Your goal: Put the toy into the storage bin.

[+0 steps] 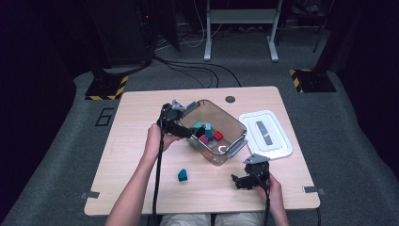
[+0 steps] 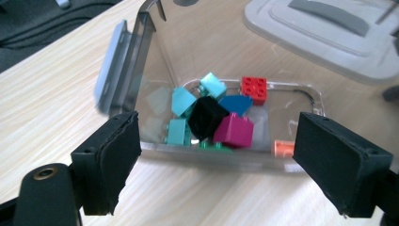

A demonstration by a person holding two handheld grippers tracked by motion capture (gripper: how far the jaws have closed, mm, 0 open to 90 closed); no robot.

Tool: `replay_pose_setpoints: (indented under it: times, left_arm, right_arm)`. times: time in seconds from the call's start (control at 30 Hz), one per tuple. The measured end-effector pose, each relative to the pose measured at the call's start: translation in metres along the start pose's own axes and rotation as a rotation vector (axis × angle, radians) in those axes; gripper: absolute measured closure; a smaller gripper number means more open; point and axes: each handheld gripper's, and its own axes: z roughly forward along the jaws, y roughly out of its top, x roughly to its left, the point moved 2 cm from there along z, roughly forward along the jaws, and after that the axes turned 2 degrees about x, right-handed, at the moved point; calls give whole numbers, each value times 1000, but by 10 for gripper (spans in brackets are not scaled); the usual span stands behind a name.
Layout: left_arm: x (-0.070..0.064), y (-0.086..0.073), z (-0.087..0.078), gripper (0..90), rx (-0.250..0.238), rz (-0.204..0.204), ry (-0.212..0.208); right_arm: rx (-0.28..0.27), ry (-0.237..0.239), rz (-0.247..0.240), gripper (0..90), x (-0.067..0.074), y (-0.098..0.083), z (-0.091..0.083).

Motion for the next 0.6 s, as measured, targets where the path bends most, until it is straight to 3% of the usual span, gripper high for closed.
replay_pose_setpoints:
  times: [0.3,0.6]
  left_arm:
    - [-3,-54,-22,105,-31,-18,5]
    - [-16,-95,-10,66,13,-24,-24]
  right_arm:
    - [0,-3,3,0,0,0,0]
    - [0,-6,6,0,0,0,0]
